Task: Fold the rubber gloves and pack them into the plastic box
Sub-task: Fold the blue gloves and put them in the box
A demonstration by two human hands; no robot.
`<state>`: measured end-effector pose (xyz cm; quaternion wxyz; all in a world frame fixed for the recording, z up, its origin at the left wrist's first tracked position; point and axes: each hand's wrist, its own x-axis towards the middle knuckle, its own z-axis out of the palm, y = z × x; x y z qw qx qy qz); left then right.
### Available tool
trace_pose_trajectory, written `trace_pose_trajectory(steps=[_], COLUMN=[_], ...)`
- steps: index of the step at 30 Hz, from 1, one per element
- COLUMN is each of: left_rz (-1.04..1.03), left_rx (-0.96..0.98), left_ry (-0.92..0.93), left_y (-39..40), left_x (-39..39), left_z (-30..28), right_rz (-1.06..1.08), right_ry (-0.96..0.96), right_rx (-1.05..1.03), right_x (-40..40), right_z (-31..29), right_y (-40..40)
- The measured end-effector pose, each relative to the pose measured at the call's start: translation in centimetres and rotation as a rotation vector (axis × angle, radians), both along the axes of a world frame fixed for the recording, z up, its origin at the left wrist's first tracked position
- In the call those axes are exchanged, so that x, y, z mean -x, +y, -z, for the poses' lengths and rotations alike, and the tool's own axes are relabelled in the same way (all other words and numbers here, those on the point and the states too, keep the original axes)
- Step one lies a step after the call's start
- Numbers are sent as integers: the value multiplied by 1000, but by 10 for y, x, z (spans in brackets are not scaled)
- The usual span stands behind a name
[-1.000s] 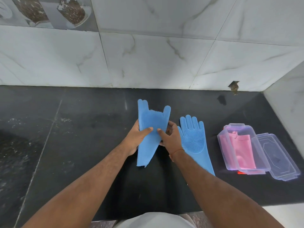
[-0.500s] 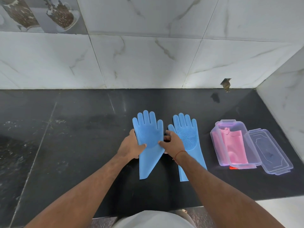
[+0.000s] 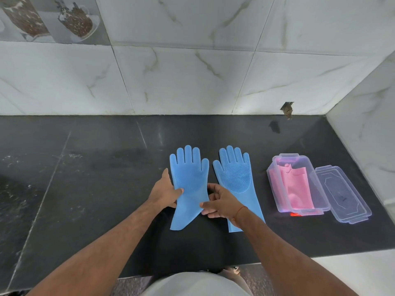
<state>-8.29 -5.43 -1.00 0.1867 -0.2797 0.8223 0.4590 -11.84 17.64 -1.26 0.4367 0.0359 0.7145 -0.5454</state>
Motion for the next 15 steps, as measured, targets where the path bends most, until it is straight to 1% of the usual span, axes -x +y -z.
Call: trace_pose_trajectory(steps=[4, 8, 10, 13, 15], left_rz=[-26, -42, -67, -119, -153], left_rx=[-4, 0, -9, -27, -71], left_ry=[-24, -55, -53, -44, -36], left_y=[5, 10, 12, 12, 10], left_x=[-2, -5, -5, -4, -5], left_z=[-2, -3, -2, -2, -2], right_rz=[-73, -139, -143, -138, -154], right_ry=[82, 83, 91, 74, 87], right_rx=[-140, -259, -252, -175, -187], right_x=[-8, -11, -13, -15, -17], right_z=[-6, -12, -12, -14, -16], right_y=[0, -2, -1, 4, 6])
